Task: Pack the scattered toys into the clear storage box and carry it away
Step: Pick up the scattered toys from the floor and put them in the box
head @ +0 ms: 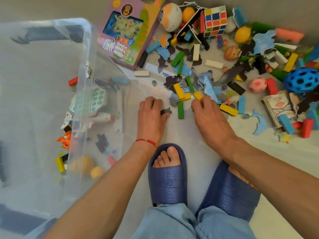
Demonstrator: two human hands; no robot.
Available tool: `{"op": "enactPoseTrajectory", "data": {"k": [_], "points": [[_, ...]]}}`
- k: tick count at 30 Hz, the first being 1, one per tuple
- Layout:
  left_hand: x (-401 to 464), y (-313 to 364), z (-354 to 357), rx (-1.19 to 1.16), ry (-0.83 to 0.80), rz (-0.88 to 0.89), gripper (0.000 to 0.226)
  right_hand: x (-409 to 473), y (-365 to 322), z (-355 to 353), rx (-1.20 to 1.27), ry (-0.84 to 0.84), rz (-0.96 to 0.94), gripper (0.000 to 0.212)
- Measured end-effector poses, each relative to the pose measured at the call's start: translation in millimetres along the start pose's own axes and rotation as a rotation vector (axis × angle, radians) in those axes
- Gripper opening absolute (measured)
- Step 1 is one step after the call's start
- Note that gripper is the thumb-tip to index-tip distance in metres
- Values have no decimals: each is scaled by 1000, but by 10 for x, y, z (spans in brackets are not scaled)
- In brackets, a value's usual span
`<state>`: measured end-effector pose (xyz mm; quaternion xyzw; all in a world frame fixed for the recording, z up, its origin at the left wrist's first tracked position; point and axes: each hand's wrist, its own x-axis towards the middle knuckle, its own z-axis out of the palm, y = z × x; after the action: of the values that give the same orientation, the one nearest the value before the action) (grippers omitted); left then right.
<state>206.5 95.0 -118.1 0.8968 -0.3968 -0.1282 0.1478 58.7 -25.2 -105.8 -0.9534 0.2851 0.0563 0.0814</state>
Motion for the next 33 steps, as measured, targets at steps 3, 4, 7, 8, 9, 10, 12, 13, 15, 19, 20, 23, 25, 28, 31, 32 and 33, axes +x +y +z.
{"op": "enactPoseTrajectory", "data": {"k": [3,4,7,8,9,10,12,13,15,19,20,23,25,28,31,32,33], "points": [[-58,-16,30,-100,22,-78,40,-27,-26,11,-44,-14,12,49],[-79,-26,35,-125,26,-105,42,-32,-40,13,-68,-13,15,46],[-126,-70,53,-166,30,-149,47,-30,-116,7,47,24,48,39],[-132,-81,60,-179,29,-164,47,-20,-156,-3,158,39,55,38],[-135,-90,61,-190,28,-175,45,0,-202,-16,281,47,71,35],[-139,-92,57,-195,30,-178,42,29,-254,-22,388,35,98,32],[-137,-87,38,-190,35,-178,33,117,-331,-17,483,-28,190,33],[-125,-81,24,-186,30,-182,30,170,-348,3,468,-65,252,40],[-82,-65,-10,-187,16,-203,27,263,-357,10,397,-131,309,55],[102,27,-103,-209,13,-200,24,262,-353,-24,303,-158,286,37],[155,70,-132,-221,9,-208,24,225,-343,-39,315,-175,297,37],[296,201,-185,-196,4,-197,23,127,-205,-119,552,-224,414,40],[348,261,-190,-147,11,-122,15,92,-69,-204,802,-256,540,36],[358,361,-172,-197,-31,-109,10,67,88,-288,831,-235,463,43],[325,471,-145,-225,-71,-62,41,118,150,-294,637,-121,277,33],[319,484,-125,-220,-74,-48,50,151,145,-290,581,-82,249,27],[319,489,-100,-213,-73,-44,51,193,125,-275,495,-55,239,26]]}}
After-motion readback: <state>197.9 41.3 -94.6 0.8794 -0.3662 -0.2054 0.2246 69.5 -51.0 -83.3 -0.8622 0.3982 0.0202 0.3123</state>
